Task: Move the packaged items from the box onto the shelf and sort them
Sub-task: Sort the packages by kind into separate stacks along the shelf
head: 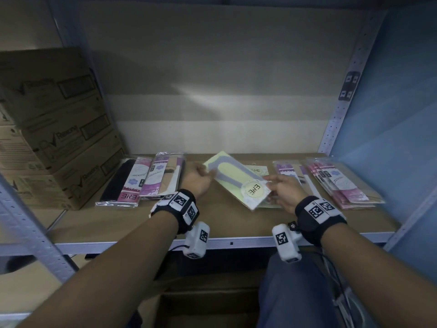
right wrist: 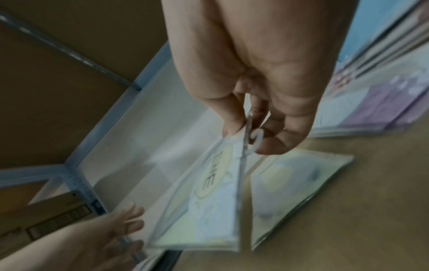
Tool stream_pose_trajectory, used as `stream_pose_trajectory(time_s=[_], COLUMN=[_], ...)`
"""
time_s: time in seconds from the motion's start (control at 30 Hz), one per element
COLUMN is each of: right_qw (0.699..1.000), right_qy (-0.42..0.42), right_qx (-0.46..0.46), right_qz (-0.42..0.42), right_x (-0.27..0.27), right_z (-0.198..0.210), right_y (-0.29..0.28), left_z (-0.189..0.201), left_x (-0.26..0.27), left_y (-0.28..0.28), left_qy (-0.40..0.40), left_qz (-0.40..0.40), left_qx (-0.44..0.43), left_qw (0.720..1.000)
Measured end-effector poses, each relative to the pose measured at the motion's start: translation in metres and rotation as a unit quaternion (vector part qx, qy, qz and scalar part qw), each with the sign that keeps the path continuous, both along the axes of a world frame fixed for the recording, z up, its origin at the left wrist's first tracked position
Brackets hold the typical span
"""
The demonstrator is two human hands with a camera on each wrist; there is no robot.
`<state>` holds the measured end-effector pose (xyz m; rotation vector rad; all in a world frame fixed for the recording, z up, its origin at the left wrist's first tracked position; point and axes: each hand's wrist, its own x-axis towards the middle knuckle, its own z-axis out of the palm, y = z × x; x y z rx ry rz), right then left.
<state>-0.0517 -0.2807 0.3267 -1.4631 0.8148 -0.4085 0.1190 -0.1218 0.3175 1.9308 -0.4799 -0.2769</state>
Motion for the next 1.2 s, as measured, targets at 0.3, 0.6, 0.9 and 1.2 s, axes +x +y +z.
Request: stream_pose_trajectory(time_s=[0.3, 0.6, 0.9, 1.2], right_qw=[0.963, 0.964, 0.996, 0.996], right_qy=[0.064, 0.034, 0.025, 0.019], right_qx=[-0.256, -0.247, -0.061, -0.082], right_qz=[0.057, -0.089, 0.067, 0.017], right_x=[-0.006, 0.008, 0.018, 0.02], right_z=[0.007, -0.003, 0.009, 0.001], right_y=[-0.019, -0.026, 0.008, 0.0], left_z=[0.001, -0.001, -0.002, -0.002], left_x=[0.006, 0.009, 0.0, -0.02], left_y=[0.015, 0.018, 0.001, -0.016], left_qy=[-0.111, -0.036, 0.138, 0.168], left_qz=[-0.158, -0.13, -0.033, -0.063], left_qx=[0.114, 0.056, -0.083, -0.124], left_qw=[0.975, 0.989, 0.986, 0.976])
